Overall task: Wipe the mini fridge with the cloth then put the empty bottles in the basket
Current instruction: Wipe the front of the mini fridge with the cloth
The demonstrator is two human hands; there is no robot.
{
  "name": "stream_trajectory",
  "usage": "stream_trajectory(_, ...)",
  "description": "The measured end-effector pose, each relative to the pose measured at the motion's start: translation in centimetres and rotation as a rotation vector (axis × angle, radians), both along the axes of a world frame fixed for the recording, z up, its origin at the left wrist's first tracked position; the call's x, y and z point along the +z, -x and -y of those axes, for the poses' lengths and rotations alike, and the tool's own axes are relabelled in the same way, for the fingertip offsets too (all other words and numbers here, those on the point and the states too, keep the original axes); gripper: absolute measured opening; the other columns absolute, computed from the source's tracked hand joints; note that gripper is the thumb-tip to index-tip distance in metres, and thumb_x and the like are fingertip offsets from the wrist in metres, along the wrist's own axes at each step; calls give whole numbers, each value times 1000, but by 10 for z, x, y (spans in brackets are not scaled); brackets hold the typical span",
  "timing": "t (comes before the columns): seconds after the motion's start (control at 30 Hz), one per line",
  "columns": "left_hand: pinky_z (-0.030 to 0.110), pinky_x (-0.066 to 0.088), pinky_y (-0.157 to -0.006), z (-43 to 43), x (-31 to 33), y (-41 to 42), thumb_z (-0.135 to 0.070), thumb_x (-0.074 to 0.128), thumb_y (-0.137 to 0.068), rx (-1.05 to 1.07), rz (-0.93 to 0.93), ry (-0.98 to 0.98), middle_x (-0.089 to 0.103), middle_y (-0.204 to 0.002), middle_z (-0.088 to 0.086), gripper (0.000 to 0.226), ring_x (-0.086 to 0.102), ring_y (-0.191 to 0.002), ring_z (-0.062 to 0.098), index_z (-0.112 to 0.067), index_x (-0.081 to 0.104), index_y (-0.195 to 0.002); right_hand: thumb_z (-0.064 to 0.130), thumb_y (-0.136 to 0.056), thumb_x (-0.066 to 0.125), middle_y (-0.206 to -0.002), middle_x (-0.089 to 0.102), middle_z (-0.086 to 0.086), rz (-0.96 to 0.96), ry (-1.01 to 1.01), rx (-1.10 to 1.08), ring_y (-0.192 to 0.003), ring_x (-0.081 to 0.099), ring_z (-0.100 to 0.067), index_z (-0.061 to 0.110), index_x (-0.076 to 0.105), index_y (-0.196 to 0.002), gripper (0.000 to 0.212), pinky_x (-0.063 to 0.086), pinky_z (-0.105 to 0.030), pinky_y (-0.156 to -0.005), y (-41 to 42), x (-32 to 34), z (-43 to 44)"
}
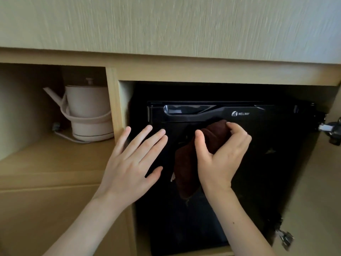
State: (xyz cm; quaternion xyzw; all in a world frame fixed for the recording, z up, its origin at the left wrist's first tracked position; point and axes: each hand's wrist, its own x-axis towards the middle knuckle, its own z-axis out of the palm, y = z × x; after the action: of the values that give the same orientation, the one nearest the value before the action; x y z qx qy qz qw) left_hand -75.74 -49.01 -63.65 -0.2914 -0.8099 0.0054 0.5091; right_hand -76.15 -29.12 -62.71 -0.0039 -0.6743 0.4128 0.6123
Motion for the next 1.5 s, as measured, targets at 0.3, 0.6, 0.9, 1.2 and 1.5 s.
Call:
stream_trajectory(0.3, 45, 14, -124, -1, 0, 10, -36, 67, -85, -21, -36, -21, 37, -157, -5, 70, 29, -149, 22, -17, 44, -149, 26, -82, 76, -99, 58, -11, -72, -352, 74, -93, 57, -23, -3, 63, -111, 42, 51, -31, -79, 3, -41, -6)
stream_trajectory(0.6, 49, 10, -124, 7, 4, 5, -34, 64, -86, 16, -28, 30, 37, -157, -4, 69, 28, -149, 20, -15, 44, -149, 22, -82, 79, -99, 62, -9, -114, -359, 108, -91, 55, -21, 0, 69, -109, 36, 46, -24, -81, 4, -11, 23)
stream_trajectory(0.9, 44, 6, -125, 14, 5, 5, -38, 66, -86, 16, 2, 40, 35, -159, -7, 73, 24, -151, 21, -18, 40, -151, 23, -83, 78, -100, 59, -7, -88, -311, 72, -94, 54, -20, 4, 68, -111, 36, 43, -21, -86, 2, -15, -11)
stream_trajectory(1.2, 42, 6, -125, 15, 6, 5, -37, 68, -85, 8, 7, 27, 36, -158, -6, 74, 23, -151, 21, -17, 40, -151, 23, -84, 78, -100, 62, -7, -79, -738, 147, -90, 51, -19, 4, 69, -113, 36, 44, -23, -76, 5, -36, -11)
stream_trajectory(1.5, 43, 14, -125, 3, 4, 3, -28, 69, -84, -23, 32, -8, 37, -157, -3, 72, 23, -151, 24, -14, 43, -149, 23, -82, 78, -98, 58, -7, -109, -335, 65, -93, 51, -19, 5, 69, -112, 36, 35, -15, -88, 5, -13, -8)
